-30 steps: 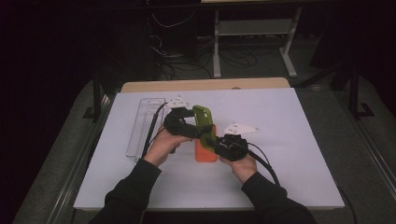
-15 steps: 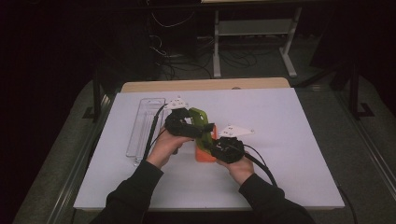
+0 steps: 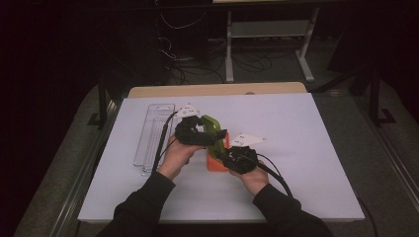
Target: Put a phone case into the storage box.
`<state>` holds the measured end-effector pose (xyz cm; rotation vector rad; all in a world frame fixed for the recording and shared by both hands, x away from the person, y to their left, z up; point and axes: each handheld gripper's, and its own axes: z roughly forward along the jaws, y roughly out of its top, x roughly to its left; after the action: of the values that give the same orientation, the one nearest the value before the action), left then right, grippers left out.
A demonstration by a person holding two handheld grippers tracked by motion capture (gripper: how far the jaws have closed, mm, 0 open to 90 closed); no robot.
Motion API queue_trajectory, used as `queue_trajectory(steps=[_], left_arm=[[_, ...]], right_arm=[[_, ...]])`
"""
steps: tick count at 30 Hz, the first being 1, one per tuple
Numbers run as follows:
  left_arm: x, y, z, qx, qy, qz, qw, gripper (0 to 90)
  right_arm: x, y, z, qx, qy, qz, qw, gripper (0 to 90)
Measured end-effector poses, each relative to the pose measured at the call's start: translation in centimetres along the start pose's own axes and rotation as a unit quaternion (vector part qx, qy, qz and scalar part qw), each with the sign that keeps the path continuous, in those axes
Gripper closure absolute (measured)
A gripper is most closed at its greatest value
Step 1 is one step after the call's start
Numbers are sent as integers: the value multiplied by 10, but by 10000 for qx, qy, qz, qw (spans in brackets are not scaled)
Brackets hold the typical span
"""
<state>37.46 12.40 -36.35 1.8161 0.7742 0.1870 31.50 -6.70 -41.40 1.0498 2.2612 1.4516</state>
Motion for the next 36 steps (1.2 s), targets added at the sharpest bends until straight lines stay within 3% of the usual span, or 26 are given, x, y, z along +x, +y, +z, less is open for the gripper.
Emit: queue_trajectory(steps=[3, 5, 7, 13, 18, 23, 26, 29, 36], left_arm=[[1, 0, 0, 15, 14, -14, 10000, 133], [1, 2, -1, 28, 143, 115, 9998, 136], [3, 4, -3, -4, 184, 87, 9998, 137], [10, 17, -9, -88, 438, 92, 9990, 137], [18, 30, -17, -171, 636, 109, 9978, 137], [28, 43, -26, -203, 890, 129, 9957, 136], [36, 50, -33, -201, 1061, 153, 9940, 137], [43, 56, -42, -269, 1249, 154, 9917, 137], [60, 65, -60, -400, 1809, 91, 9826, 137]], right_arm=[[-1, 0, 0, 49, -8, -34, 10000, 723], [-2, 1, -2, 89, 17, -76, 9999, 614], [-6, 2, -7, 131, 52, -70, 9999, 500], [-25, -1, -26, 462, 140, -2, 9988, 296], [-42, -10, -39, 571, -54, -62, 9983, 142], [-49, -24, -54, 613, -196, -329, 9974, 90], [-55, -32, -64, 659, -85, -347, 9972, 6], [-59, -38, -70, 674, -30, -329, 9972, 0], [-64, -52, -80, 678, -135, -272, 9972, 0]])
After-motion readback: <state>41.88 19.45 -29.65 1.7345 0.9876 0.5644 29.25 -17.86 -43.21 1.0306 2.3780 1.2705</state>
